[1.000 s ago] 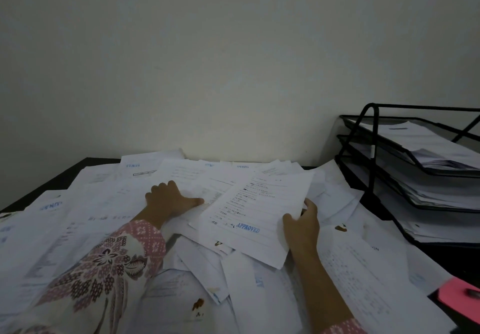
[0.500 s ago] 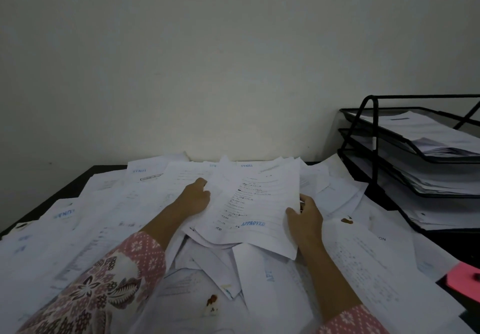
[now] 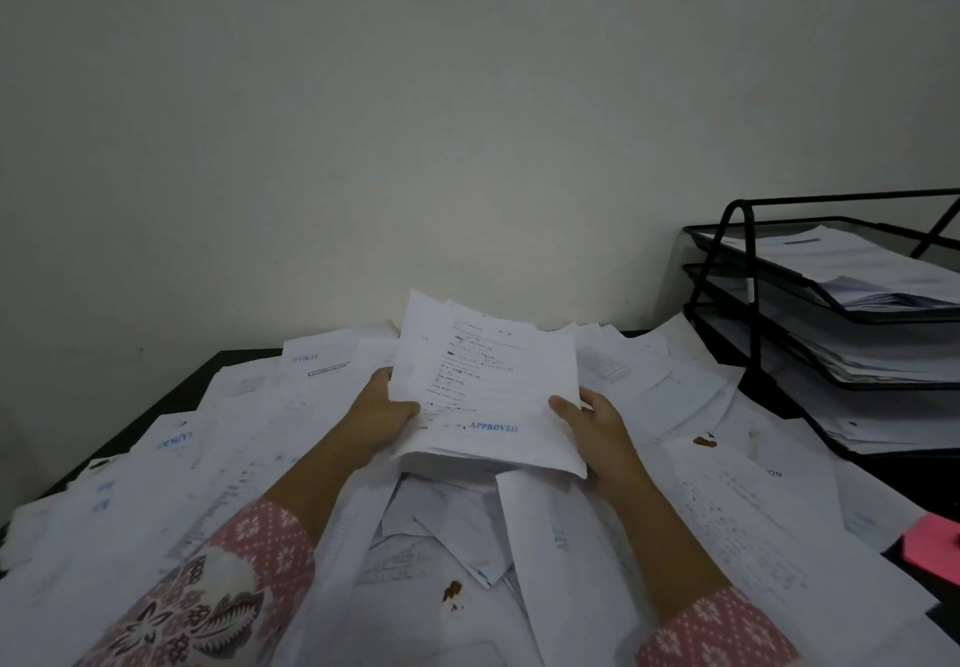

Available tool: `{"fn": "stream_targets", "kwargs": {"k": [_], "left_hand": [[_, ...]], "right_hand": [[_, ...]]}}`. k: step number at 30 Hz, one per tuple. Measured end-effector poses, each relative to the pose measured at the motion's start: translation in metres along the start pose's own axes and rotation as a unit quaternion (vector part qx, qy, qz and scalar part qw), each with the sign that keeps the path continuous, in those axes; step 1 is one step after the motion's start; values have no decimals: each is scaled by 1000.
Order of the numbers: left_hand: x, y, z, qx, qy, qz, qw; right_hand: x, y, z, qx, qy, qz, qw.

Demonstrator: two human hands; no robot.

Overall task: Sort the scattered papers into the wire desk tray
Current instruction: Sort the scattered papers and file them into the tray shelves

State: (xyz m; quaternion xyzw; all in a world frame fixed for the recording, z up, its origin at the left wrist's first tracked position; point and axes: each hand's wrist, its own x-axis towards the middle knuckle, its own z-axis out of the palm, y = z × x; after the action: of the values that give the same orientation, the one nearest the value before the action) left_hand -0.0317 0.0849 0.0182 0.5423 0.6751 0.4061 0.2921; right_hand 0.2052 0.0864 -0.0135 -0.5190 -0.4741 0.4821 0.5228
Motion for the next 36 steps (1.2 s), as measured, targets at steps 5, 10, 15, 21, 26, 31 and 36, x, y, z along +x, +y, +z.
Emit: {"fn": "stream_targets", "kwargs": {"k": [5, 10, 15, 21, 26, 31, 36], "left_hand": [[-12, -8, -12, -38, -5, -4, 999], [-18, -27, -33, 85, -4, 7, 996], [-22, -65, -71, 329, 48, -118, 936], [-42, -89, -109, 364, 53, -201, 908], [-44, -100, -128, 308, 86, -167, 933], [-48, -112, -129, 228, 178, -84, 953], [-48, -113, -130, 229, 265, -27, 936]], "right_hand": [[-4, -9, 8, 58, -63, 49, 995], [-8, -8, 18, -86, -5, 7, 996], [-15, -12, 27, -241, 44, -45, 969], [-12, -16, 49, -118, 18, 27, 992], [-19, -13, 62, -48, -20, 63, 997], [-26, -5, 72, -98, -34, 53, 993], [-33, 3, 84, -175, -64, 8, 982]]}}
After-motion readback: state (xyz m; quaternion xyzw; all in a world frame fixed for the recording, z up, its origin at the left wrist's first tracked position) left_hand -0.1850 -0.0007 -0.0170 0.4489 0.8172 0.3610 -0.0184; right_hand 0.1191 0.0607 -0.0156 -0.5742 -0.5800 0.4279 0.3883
